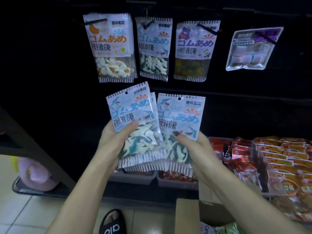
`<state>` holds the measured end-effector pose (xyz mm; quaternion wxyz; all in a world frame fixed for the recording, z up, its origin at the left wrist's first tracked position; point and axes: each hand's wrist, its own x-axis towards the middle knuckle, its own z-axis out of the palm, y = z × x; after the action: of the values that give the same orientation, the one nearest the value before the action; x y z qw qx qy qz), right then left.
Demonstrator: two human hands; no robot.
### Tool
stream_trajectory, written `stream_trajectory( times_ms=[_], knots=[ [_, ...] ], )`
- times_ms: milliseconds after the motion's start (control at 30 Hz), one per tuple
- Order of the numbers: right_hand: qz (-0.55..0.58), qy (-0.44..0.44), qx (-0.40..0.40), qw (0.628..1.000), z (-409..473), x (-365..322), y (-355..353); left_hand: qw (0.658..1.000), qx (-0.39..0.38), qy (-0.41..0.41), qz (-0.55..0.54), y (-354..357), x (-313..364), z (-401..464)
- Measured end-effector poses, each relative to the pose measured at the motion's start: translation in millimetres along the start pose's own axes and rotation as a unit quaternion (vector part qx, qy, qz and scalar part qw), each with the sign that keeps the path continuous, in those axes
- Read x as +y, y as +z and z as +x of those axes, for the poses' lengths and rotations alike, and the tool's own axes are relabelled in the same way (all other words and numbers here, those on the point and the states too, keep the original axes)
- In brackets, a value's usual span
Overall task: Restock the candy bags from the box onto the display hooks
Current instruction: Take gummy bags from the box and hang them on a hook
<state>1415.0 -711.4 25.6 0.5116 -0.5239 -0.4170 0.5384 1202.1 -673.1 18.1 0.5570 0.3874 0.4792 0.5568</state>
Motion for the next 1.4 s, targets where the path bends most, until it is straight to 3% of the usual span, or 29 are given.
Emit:
stream_trajectory(
  times_ms=[233,533,1200,1400],
  knots=[
    [-0.042,-0.087,-0.044,0.994,33,-47,23,0.991,0.064,0.015,-0.119,-22,15,4],
    [-0.019,-0.138,-0.091,0.986,34,-88,50,0.976,0.027,0.036,-0.212,-28,28,-5],
    [0.037,-0.073,-0.101,0.992,53,-106,77,0.971,0.009,0.052,-0.234,-23,28,-8],
    [0.023,-0.068,-0.078,0.994,83,-105,79,0.971,0.02,0.013,-0.239,-27,25,-2]
  ],
)
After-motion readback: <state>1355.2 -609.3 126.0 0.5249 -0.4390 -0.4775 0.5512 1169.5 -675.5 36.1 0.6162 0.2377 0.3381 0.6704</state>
